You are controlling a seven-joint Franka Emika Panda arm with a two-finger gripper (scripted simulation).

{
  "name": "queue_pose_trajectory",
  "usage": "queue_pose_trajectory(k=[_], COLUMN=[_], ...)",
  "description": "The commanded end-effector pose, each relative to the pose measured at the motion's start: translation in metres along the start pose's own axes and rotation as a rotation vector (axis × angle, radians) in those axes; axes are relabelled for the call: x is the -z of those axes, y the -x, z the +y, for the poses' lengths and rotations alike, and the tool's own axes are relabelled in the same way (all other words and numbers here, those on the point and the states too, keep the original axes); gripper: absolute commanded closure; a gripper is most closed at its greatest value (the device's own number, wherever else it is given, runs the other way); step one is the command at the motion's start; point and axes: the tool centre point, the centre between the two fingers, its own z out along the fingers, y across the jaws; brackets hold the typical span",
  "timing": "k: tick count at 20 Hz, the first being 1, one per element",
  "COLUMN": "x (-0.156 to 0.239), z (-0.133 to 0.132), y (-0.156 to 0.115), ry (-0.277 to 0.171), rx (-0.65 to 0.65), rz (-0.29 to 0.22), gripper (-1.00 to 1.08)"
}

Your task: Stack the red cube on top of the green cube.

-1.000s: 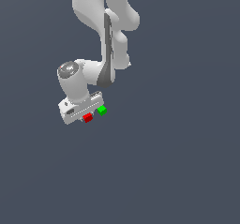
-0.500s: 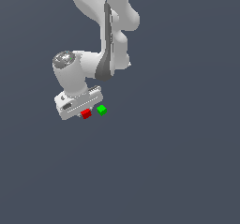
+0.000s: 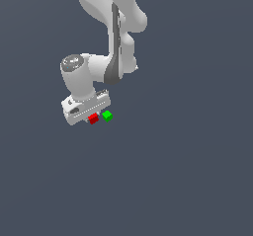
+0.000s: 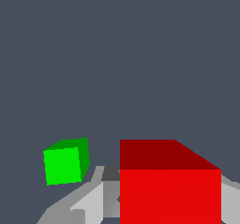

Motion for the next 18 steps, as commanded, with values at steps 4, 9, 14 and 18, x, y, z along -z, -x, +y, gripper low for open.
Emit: queue_pose_trajectory(k=[4,9,14,18], x=[-0.012,-0.028,-0.040,-0.046], z=[-0.023,-0.052,-0.073,-0.083], y=[0.007,0.016,0.022,0.025], ry=[0.000,0.000,0.000,0.000], rx=[0.000,0.000,0.000,0.000], rz=[0.000,0.000,0.000,0.000], gripper=[1.08,1.08,1.08,1.08])
